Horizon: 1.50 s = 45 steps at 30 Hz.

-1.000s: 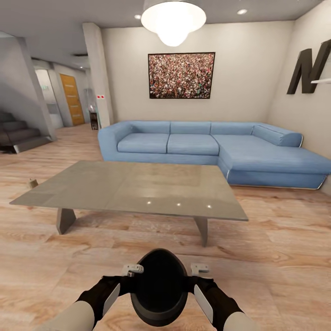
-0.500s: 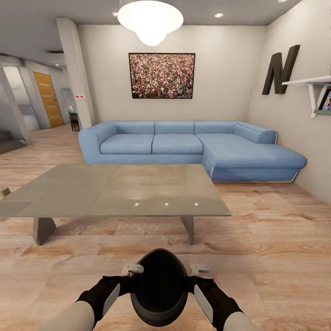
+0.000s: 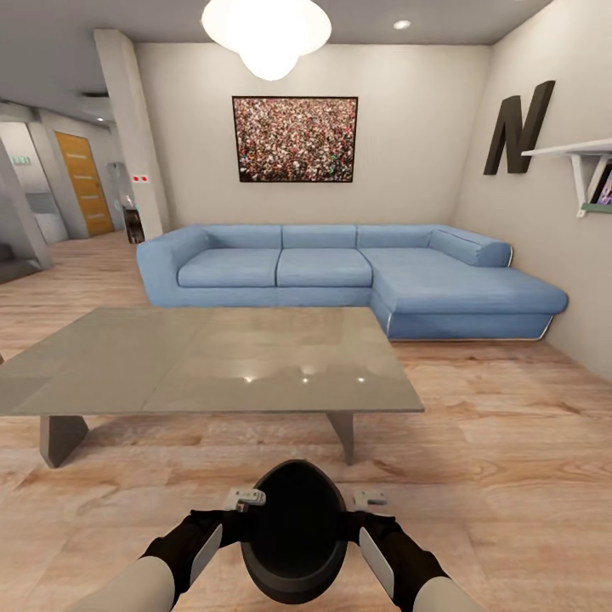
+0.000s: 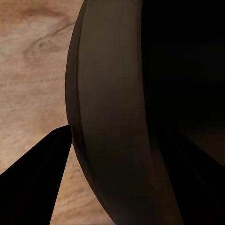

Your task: Place each of the two pumpkins and all three candles from the living room inside a cabinet in the living room (use any cabinet), then make sure every cabinet is closed, and position the cauldron so it is next to a table in the living room.

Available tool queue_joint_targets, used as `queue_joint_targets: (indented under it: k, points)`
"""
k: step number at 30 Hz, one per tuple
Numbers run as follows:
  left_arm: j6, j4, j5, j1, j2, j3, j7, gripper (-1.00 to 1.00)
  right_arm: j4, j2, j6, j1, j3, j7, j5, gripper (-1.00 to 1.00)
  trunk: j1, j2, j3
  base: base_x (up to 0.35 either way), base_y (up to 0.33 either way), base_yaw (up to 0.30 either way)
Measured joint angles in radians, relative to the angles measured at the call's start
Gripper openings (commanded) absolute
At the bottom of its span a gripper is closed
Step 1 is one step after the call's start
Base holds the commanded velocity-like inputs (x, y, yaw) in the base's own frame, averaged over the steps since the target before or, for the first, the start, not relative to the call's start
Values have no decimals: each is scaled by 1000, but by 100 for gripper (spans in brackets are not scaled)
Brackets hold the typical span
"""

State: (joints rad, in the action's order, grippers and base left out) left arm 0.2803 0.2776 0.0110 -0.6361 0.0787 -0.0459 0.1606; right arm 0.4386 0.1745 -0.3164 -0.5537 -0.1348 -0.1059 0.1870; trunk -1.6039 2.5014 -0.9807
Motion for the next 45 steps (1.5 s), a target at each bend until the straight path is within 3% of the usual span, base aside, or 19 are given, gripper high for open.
queue_joint_targets:
  k: [20,45]
  points:
    - [0,0,-6,0,0,-3,-1,-100,6,0,-6,0,-1,-4,0,-100,0,0,0,150,-175,0]
    - [-1,0,2,0,0,1,1,-100,1,0,0,0,0,0,0,-100,0,0,-14,7,-7,0]
